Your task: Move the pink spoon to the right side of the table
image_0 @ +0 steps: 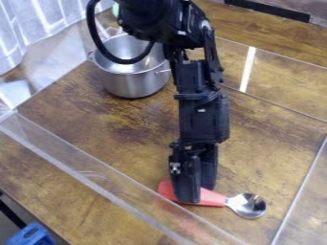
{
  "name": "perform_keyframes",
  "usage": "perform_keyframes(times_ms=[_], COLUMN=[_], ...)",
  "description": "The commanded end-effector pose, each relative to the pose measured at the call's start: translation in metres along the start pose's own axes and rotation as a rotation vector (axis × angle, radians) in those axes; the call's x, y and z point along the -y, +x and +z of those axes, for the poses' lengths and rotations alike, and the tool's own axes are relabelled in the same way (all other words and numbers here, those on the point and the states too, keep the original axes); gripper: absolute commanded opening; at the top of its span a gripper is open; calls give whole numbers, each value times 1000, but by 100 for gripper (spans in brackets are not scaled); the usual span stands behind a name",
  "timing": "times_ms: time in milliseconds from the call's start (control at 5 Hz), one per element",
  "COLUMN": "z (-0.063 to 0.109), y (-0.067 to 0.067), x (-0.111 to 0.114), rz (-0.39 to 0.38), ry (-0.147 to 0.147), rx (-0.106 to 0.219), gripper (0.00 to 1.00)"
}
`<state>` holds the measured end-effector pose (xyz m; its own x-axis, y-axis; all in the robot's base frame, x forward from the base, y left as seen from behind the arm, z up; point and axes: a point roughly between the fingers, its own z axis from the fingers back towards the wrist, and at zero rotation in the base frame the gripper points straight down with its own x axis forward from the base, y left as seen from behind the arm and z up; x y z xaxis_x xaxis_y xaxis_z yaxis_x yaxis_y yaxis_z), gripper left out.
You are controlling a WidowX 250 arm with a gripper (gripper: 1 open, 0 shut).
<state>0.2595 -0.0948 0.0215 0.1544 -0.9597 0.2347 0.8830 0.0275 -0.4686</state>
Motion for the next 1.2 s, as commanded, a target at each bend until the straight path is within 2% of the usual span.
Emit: perform_keyframes(times_ms=[0,400,800,1000], z=[16,10,15,17], y=[7,21,4,1], x=[4,-4,-16,-19], rz=[64,-11,-52,-88], ry=[14,-11,-29,-43], rx=[16,-23,-47,-68], gripper=[0,0,0,0])
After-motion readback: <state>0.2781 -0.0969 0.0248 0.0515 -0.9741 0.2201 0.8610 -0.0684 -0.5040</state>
